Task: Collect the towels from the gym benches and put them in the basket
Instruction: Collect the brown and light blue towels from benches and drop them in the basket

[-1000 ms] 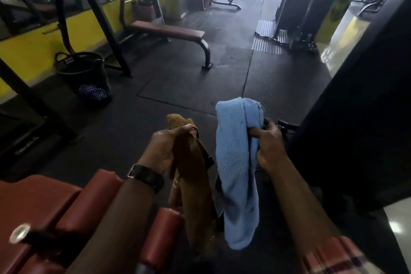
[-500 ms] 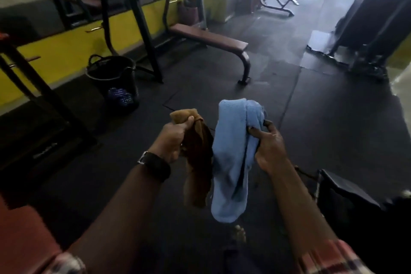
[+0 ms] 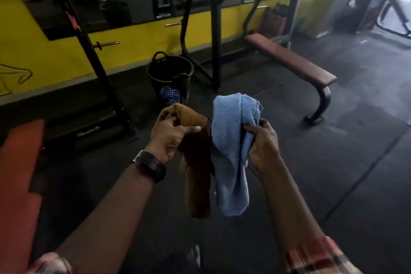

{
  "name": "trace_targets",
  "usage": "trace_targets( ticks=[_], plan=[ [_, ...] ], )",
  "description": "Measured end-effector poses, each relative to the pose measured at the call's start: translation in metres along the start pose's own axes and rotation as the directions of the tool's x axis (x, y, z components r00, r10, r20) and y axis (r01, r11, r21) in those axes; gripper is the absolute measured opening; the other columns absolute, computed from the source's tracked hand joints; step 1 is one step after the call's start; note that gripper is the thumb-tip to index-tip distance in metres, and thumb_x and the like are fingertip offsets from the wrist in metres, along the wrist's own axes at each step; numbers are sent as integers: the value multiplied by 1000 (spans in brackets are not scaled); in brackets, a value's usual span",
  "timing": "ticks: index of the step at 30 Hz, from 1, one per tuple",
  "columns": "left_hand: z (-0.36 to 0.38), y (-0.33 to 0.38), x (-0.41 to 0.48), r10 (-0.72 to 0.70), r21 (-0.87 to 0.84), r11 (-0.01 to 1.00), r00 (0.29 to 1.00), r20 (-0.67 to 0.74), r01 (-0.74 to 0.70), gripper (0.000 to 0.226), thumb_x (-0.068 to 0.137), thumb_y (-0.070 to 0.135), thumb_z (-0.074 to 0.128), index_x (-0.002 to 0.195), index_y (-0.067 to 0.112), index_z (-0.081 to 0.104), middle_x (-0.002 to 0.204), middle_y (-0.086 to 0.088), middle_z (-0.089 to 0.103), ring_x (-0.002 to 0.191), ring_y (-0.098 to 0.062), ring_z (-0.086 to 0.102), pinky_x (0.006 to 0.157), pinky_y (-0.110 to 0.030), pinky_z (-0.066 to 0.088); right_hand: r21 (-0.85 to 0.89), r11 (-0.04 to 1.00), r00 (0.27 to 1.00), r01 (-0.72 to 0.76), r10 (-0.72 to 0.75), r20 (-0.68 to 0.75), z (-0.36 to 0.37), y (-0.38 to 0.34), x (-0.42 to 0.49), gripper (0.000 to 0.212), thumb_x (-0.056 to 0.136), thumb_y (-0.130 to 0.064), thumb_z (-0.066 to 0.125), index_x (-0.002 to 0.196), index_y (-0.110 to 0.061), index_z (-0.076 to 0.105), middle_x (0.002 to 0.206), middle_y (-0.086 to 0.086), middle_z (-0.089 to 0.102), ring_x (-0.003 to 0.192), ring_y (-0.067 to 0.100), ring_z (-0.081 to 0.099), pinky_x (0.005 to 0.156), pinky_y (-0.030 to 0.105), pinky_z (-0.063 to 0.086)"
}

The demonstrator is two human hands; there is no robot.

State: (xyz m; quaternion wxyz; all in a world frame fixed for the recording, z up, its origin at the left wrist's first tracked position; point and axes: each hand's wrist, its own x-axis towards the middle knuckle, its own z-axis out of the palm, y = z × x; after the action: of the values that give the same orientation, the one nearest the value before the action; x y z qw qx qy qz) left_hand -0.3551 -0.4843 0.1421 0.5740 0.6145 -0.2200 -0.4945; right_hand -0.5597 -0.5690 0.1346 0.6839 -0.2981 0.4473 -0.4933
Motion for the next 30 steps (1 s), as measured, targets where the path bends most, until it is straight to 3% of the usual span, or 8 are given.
trace_targets(
  ticks=[3,6,9,15,20,23,27,30],
  plan=[
    [2,10,56,10,-35,999,998,-68,-13,45,57,10,89,98,14,71,108,-15,74,102,-35,70,97,-48,52,-35,999,1000,-24,25,13,24,-2,62,25,79,16,57,89,-7,58,85,13,67,77,22,66,76,35,57],
    [0,24,122,-16,-81,997,994,-104,8,24,67,1,83,85,12,72,85,-10,78,83,-30,75,78,-43,61,-52,997,998,-51,53,23,49,-1,126,24,78,15,59,88,-7,58,87,14,67,78,23,66,75,35,57],
    [-3,46,193,-10,-82,997,986,-167,-4,27,70,3,82,70,22,63,66,4,76,70,-19,74,66,-30,58,-70,995,997,-74,75,20,85,-5,192,25,79,13,60,94,-7,59,95,17,67,85,27,67,83,41,57],
    [-16,117,329,-17,-58,998,983,-183,7,15,80,12,77,93,14,72,93,-7,76,98,-28,71,84,-38,57,-40,997,995,-72,74,63,172,-40,314,29,82,11,60,100,-12,59,81,4,72,67,15,72,57,29,57],
    [-31,186,423,-47,-232,972,940,-337,-35,4,84,13,72,87,15,71,101,-11,74,103,-30,68,89,-44,54,33,998,996,-56,54,65,228,-63,400,33,85,10,58,110,-11,56,93,8,68,90,26,65,86,47,56],
    [-35,220,480,-51,-316,946,937,-346,-66,9,87,10,66,85,15,73,87,-4,77,89,-21,70,66,-37,57,57,996,995,-68,64,72,264,-71,462,33,85,9,57,111,-11,53,97,11,64,98,30,61,99,54,49],
    [-35,252,547,-62,-433,897,948,-313,-85,25,94,7,53,116,6,66,109,-10,70,101,-24,65,68,-35,54,76,992,988,-101,90,129,311,-78,546,29,86,7,54,108,-12,53,105,13,64,100,30,61,92,50,51],
    [-36,283,605,-138,-673,717,908,-396,-185,21,97,5,45,106,5,63,98,-10,67,87,-22,64,64,-30,54,119,976,960,-182,151,235,356,-90,614,29,89,3,50,113,-13,47,113,14,60,98,30,62,84,47,53]
  ],
)
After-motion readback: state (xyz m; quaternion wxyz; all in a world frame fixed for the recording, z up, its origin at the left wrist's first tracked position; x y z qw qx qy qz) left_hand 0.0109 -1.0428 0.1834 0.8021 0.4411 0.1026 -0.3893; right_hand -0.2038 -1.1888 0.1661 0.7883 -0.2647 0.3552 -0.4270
